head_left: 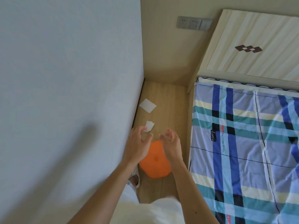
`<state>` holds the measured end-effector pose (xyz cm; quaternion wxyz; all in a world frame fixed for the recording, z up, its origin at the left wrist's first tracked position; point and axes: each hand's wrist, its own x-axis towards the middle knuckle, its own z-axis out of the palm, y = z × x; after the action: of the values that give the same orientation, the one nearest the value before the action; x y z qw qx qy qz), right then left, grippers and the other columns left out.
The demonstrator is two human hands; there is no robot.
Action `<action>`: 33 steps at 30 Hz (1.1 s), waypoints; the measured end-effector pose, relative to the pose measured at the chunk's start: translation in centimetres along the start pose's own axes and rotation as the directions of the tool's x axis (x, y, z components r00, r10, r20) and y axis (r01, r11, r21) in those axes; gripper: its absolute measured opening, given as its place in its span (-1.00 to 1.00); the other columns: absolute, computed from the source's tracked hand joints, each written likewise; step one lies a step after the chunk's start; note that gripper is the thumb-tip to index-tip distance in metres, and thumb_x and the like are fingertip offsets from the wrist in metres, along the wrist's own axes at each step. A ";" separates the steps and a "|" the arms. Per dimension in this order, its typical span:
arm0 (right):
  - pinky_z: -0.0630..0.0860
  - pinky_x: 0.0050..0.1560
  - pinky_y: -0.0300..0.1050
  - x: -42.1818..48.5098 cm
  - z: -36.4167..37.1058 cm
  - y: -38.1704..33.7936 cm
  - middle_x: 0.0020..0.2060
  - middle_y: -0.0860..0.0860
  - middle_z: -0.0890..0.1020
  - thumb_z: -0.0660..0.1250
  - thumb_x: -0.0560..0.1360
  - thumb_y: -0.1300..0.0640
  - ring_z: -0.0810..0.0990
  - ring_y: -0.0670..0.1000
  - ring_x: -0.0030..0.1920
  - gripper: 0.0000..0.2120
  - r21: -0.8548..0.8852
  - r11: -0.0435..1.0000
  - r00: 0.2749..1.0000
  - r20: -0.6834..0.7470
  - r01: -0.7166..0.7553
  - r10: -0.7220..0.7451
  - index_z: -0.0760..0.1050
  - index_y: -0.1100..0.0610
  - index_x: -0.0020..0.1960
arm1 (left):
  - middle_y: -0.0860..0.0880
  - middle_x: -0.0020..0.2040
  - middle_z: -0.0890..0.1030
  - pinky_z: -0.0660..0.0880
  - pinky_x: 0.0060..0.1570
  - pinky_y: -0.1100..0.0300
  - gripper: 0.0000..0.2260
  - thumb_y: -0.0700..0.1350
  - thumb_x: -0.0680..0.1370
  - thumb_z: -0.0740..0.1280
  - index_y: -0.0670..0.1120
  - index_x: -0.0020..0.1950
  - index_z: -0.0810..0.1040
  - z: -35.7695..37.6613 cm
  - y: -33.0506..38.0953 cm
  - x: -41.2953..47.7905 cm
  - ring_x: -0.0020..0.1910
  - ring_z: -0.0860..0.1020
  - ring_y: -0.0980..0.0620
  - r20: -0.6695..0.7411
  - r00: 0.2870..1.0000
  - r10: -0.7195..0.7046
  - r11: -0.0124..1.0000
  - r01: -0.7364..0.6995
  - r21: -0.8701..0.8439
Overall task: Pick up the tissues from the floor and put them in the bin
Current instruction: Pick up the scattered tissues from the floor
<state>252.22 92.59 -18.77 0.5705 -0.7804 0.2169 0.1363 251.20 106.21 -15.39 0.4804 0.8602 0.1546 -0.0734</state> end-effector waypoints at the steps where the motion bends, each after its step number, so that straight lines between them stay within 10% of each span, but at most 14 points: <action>1: 0.42 0.06 -0.15 1.3 0.4 -0.7 0.34 -0.01 0.54 0.32 0.53 -0.05 0.51 -0.11 0.14 -0.49 0.006 1.000 1.000 -0.009 -0.009 0.009 0.36 0.04 0.44 | 0.13 0.19 0.43 0.46 0.19 0.12 -0.64 0.06 0.56 0.29 -0.01 0.32 0.46 0.0 0.5 2.2 0.19 0.48 0.11 0.015 1.000 0.005 1.000 -0.005 0.011; 8: 0.33 -0.19 -0.38 12.4 -0.4 -4.6 0.30 -0.06 0.51 0.35 0.52 -0.04 0.51 -0.27 -0.05 -0.43 -0.033 0.999 0.998 -0.064 -0.019 0.017 0.32 0.04 0.48 | 0.14 0.16 0.43 0.40 0.08 0.21 -0.64 0.10 0.53 0.27 0.03 0.29 0.46 2.5 2.4 14.8 0.15 0.46 0.15 0.154 0.988 -0.031 0.996 0.018 0.088; 12: 0.39 -0.05 -0.25 19.9 -1.4 -5.1 0.33 -0.07 0.50 0.35 0.53 -0.02 0.53 -0.13 0.10 -0.46 -0.106 0.994 0.998 -0.043 -0.039 0.034 0.32 0.02 0.47 | 0.11 0.16 0.42 0.34 -0.13 0.37 -0.64 0.06 0.55 0.29 0.00 0.32 0.46 5.1 1.5 20.0 0.00 0.47 0.19 0.173 0.981 -0.086 0.992 0.069 0.103; 17: 0.44 0.06 -0.17 32.3 0.2 -3.9 0.35 -0.03 0.50 0.36 0.53 -0.01 0.55 -0.08 0.17 -0.47 -0.275 0.961 0.993 0.120 0.020 0.014 0.33 0.03 0.45 | 0.25 0.03 0.42 0.38 0.09 0.21 -0.69 -0.01 0.58 0.31 -0.03 0.31 0.51 8.9 -1.5 28.6 0.16 0.45 0.13 0.062 0.990 -0.124 0.987 0.116 0.115; 33: 0.60 0.09 0.08 63.4 17.8 17.9 0.44 -0.01 0.27 0.29 0.51 0.20 0.61 0.11 0.12 -0.36 -0.605 0.746 0.940 0.331 0.277 -0.081 0.16 0.06 0.53 | 0.04 0.34 0.47 0.51 0.27 0.16 -0.69 0.03 0.54 0.37 0.05 0.26 0.46 29.4 -34.6 49.0 0.31 0.46 0.08 0.307 0.942 -0.135 0.846 -0.052 0.530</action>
<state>299.03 93.33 -68.39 0.3035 -0.9176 -0.0037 0.2568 286.38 107.80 -72.22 0.2411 0.9307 0.0638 -0.2677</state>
